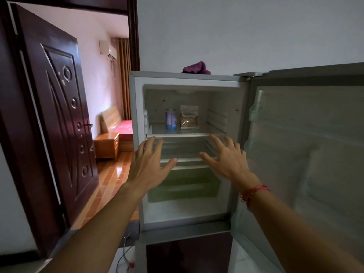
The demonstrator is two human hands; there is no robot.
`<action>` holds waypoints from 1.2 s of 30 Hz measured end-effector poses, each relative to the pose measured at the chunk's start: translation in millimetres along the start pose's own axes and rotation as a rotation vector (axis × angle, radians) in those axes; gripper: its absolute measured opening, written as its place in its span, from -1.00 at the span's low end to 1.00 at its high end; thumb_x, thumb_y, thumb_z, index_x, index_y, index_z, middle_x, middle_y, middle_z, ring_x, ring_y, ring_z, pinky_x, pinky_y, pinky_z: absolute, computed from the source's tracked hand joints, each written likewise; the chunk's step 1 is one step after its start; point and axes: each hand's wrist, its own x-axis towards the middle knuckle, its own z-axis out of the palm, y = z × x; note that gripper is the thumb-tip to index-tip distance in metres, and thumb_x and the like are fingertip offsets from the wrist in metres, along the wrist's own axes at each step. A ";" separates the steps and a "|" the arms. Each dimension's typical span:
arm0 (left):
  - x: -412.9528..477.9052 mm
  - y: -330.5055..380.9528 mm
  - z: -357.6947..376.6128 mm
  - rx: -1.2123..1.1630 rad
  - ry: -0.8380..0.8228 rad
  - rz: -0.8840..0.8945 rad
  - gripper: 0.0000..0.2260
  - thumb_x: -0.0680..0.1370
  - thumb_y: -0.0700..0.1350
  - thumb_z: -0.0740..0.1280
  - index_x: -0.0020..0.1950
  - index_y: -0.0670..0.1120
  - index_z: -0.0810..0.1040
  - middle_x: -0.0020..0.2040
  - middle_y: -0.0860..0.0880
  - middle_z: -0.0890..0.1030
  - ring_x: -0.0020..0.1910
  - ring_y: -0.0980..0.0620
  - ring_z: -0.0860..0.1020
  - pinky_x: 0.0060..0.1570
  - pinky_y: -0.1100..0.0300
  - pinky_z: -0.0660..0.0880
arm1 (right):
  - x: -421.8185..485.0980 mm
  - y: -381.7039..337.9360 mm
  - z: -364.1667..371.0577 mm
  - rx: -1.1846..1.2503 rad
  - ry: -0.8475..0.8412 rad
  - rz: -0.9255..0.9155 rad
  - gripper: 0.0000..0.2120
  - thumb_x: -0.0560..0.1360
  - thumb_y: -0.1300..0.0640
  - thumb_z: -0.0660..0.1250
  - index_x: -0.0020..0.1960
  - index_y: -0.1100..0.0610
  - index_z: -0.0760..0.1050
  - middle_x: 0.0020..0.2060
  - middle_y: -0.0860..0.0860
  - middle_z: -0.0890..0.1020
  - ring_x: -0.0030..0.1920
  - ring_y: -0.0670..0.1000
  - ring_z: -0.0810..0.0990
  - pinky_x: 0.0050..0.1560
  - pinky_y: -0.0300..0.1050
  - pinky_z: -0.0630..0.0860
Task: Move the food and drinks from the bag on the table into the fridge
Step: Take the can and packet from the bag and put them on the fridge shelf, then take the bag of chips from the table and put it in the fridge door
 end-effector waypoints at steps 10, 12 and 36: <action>-67.1 36.4 -46.6 0.027 0.008 0.046 -0.28 0.49 0.39 0.06 0.54 0.00 0.23 0.55 -0.08 0.20 0.51 -0.10 0.18 0.38 -0.05 0.28 | -88.3 12.8 -40.7 -0.047 0.031 -0.005 -0.27 0.54 -0.44 0.08 0.61 -0.18 0.01 0.57 0.17 0.16 0.52 0.27 0.21 0.46 0.28 0.25; -75.7 46.1 -52.6 0.033 0.012 0.041 -0.25 0.48 0.40 0.00 0.54 0.00 0.22 0.55 -0.08 0.20 0.51 -0.10 0.17 0.39 -0.04 0.27 | -99.7 17.2 -44.8 -0.052 0.030 -0.010 -0.27 0.54 -0.45 0.07 0.61 -0.19 0.01 0.57 0.17 0.16 0.51 0.27 0.22 0.46 0.28 0.25; -114.4 157.1 -53.7 -0.101 -0.051 0.161 -0.30 0.52 0.38 -0.01 0.54 0.00 0.23 0.51 -0.09 0.24 0.47 -0.08 0.23 0.37 -0.08 0.29 | -197.1 88.6 -106.7 -0.131 0.055 0.092 -0.27 0.54 -0.45 0.06 0.61 -0.19 0.00 0.57 0.17 0.17 0.51 0.25 0.23 0.44 0.25 0.28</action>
